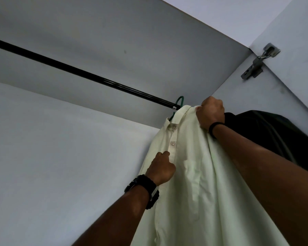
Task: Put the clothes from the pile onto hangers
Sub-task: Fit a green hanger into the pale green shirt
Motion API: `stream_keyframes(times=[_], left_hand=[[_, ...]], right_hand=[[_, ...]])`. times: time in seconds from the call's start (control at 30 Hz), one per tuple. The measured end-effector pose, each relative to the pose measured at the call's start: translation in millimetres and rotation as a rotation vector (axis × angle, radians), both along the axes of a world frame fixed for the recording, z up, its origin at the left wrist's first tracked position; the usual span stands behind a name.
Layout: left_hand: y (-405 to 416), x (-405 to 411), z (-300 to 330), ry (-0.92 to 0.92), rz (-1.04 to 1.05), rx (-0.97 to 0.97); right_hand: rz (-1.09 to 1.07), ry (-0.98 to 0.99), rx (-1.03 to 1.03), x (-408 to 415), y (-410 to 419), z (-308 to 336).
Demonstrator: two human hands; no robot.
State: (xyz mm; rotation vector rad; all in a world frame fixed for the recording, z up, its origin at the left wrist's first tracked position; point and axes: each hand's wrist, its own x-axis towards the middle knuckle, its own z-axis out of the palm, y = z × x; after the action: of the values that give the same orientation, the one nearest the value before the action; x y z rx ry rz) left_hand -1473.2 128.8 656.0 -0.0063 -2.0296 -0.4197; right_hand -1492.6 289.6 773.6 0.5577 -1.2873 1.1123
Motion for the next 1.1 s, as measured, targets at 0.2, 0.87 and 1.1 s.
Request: stream_keyframes(times=[0.2, 0.87, 1.1], left_hand=[[0, 4, -2, -0.041, -0.118, 0.059], [109, 35, -11, 0.091, -0.343, -0.018], [119, 29, -66, -0.008, -0.327, -0.036]], right_hand=[[-0.172, -0.003, 0.263, 12, -4, 12], [-0.027, -0.379, 0.552, 7, 103, -43], [0.387, -0.444, 0.724, 14, 137, -105]])
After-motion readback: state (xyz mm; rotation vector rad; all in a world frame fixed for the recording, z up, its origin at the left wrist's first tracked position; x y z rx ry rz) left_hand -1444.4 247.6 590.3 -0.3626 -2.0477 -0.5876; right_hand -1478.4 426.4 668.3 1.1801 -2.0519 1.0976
